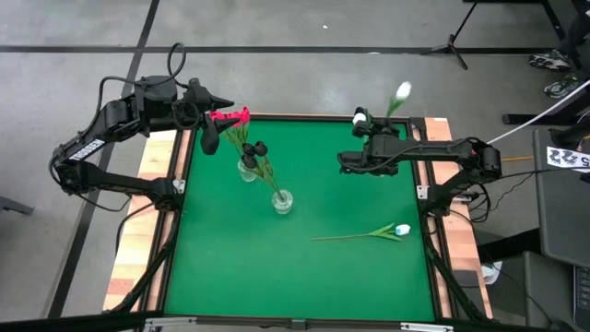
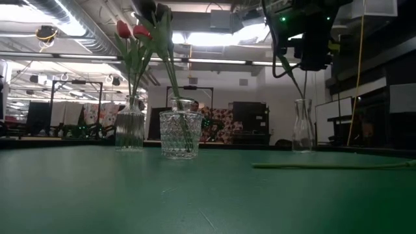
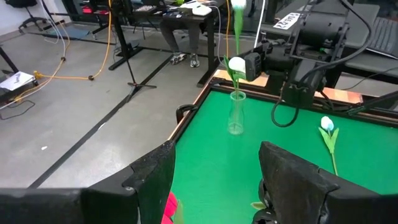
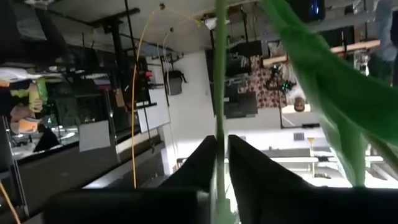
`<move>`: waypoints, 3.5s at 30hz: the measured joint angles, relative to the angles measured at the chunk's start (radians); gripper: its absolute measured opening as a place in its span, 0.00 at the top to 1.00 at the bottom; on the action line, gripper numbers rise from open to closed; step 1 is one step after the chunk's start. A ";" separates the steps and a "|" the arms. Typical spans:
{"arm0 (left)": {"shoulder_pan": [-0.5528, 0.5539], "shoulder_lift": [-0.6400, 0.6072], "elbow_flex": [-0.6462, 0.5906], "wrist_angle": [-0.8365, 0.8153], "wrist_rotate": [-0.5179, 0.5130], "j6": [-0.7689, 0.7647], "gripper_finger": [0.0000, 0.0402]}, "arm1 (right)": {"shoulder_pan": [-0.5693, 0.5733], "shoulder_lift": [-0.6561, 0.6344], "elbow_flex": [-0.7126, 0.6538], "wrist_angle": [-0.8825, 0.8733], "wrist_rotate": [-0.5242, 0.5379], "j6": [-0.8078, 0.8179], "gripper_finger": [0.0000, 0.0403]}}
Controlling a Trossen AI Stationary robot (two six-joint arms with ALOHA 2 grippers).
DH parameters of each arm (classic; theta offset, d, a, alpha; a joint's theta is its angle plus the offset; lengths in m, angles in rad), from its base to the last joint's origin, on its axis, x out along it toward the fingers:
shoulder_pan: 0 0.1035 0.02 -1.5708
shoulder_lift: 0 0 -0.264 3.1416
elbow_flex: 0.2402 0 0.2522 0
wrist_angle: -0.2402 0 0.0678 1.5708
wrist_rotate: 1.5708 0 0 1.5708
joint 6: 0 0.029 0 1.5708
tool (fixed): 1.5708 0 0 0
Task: Sort flowers into vase by color
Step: Put the top white tulip into the top right transparent vase, then put the white tulip into the top right transparent vase
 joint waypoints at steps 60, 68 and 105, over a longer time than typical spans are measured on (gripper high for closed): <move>0.000 0.000 0.000 -0.029 0.000 -0.008 0.43 | 0.309 -0.013 0.333 0.056 -1.280 0.681 0.55; 0.000 0.000 0.000 -0.029 0.000 -0.008 0.43 | 0.433 -0.015 0.301 0.153 -1.204 0.865 0.55; 0.000 0.000 0.000 -0.060 0.000 -0.038 0.43 | 0.658 -0.191 -0.507 0.887 -1.190 1.443 0.55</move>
